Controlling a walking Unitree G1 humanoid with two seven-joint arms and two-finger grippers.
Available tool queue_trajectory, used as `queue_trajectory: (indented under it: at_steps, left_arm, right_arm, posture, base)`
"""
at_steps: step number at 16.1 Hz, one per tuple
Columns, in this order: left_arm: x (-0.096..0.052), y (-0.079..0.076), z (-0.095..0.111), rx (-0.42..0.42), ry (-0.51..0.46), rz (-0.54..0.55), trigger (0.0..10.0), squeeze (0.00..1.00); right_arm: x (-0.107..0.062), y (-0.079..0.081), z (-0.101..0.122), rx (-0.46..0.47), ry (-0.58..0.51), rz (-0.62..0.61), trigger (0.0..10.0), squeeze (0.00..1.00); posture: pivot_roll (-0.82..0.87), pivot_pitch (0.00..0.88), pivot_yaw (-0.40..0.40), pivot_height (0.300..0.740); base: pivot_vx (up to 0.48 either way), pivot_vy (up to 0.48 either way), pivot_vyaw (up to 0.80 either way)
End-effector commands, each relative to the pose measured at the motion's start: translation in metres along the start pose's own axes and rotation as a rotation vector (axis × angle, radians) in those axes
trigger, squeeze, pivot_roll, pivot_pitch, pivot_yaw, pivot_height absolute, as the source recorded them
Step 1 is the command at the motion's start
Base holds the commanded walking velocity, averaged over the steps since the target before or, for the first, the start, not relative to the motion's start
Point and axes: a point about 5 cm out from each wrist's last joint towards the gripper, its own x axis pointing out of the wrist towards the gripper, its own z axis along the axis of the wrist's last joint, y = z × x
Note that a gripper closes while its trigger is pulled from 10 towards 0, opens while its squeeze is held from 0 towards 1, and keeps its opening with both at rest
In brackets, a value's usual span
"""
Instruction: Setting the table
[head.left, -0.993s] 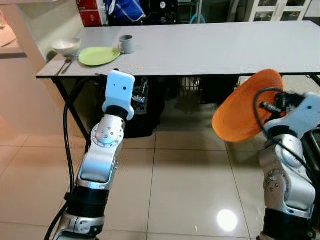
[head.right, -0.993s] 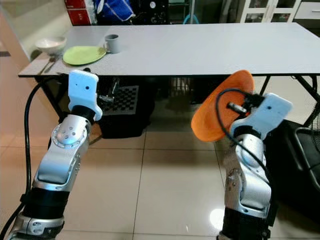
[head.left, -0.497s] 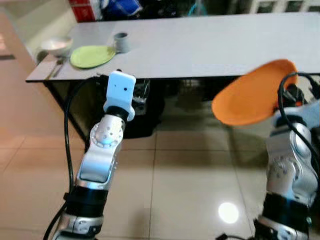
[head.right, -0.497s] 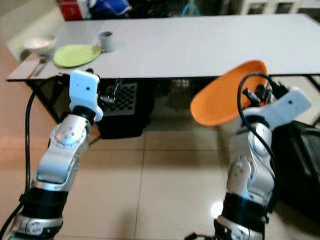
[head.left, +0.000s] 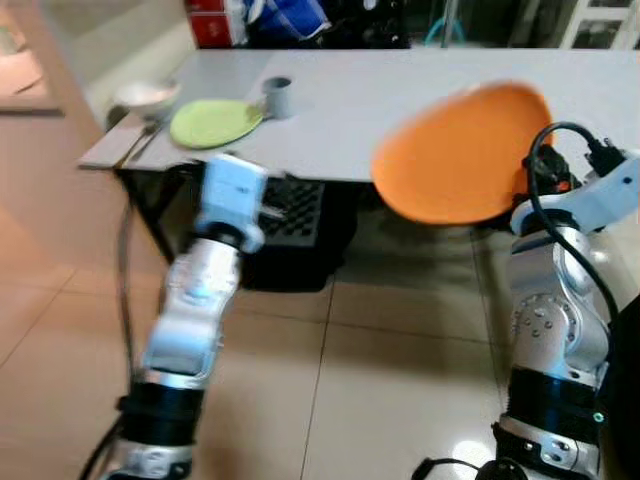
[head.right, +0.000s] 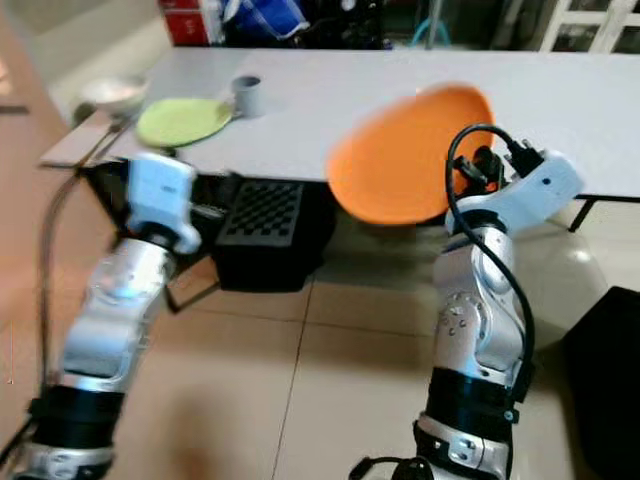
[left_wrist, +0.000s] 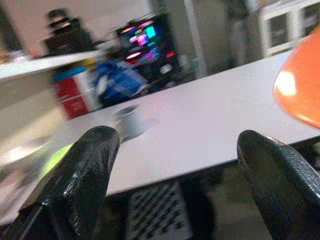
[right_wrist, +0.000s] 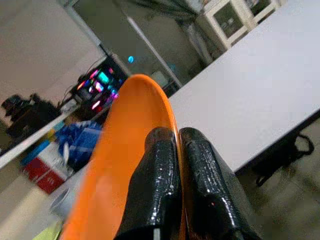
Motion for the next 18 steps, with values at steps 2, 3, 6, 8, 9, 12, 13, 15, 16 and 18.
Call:
queue_trajectory:
  at_steps: [2, 3, 6, 8, 9, 12, 13, 15, 16, 18]
  left_arm:
    - [0.0006, -0.0022, 0.0056, 0.006, -0.022, -0.022, 10.0, 0.00]
    - [0.0004, -0.0021, 0.0057, 0.006, -0.022, -0.025, 10.0, 0.00]
    - [0.0003, -0.0022, 0.0057, 0.010, -0.023, -0.031, 10.0, 0.00]
    - [0.0003, -0.0032, 0.0055, 0.013, -0.022, -0.035, 10.0, 0.00]
    - [0.0003, -0.0037, 0.0056, 0.015, -0.022, -0.038, 10.0, 0.00]
    - [0.0003, -0.0037, 0.0055, 0.017, -0.022, -0.042, 10.0, 0.00]
    - [0.0001, -0.0042, 0.0053, 0.019, -0.021, -0.044, 10.0, 0.00]
    - [-0.0005, -0.0049, 0.0049, 0.023, -0.019, -0.049, 10.0, 0.00]
    - [-0.0009, -0.0052, 0.0046, 0.026, -0.018, -0.052, 10.0, 0.00]
    - [-0.0013, -0.0055, 0.0043, 0.029, -0.017, -0.057, 10.0, 0.00]
  right_arm:
    - [0.0024, -0.0072, 0.0146, 0.005, -0.067, -0.023, 10.0, 0.00]
    - [0.0025, -0.0073, 0.0144, 0.006, -0.067, -0.024, 10.0, 0.00]
    - [0.0028, -0.0075, 0.0131, 0.009, -0.067, -0.028, 10.0, 0.00]
    - [0.0039, -0.0079, 0.0128, 0.011, -0.067, -0.032, 10.0, 0.00]
    - [0.0046, -0.0079, 0.0130, 0.014, -0.069, -0.035, 10.0, 0.00]
    - [0.0056, -0.0068, 0.0123, 0.021, -0.070, -0.034, 10.0, 0.00]
    - [0.0061, -0.0060, 0.0116, 0.027, -0.068, -0.031, 10.0, 0.00]
    - [0.0066, -0.0059, 0.0107, 0.030, -0.065, -0.030, 10.0, 0.00]
    - [0.0068, -0.0060, 0.0098, 0.031, -0.060, -0.031, 10.0, 0.00]
    - [0.0069, -0.0059, 0.0086, 0.033, -0.053, -0.030, 10.0, 0.00]
  posture:
    - [-0.06, 0.000, 0.063, 0.740]
    - [-0.06, 0.000, 0.063, 0.740]
    - [-0.06, 0.000, 0.064, 0.740]
    - [-0.06, 0.000, 0.063, 0.740]
    - [-0.06, 0.000, 0.063, 0.740]
    - [-0.06, 0.000, 0.064, 0.740]
    - [-0.06, 0.000, 0.064, 0.740]
    - [-0.06, 0.000, 0.064, 0.740]
    - [-0.06, 0.000, 0.063, 0.740]
    - [-0.06, 0.000, 0.062, 0.740]
  base:
    - [0.458, 0.000, 0.00]
    - [0.461, 0.000, 0.00]
    - [0.456, 0.000, 0.00]
    - [0.459, 0.000, 0.00]
    - [0.458, 0.000, 0.00]
    - [0.458, 0.000, 0.00]
    - [0.458, 0.000, 0.00]
    - [0.448, 0.000, 0.00]
    - [0.450, 0.000, 0.00]
    - [0.450, 0.000, 0.00]
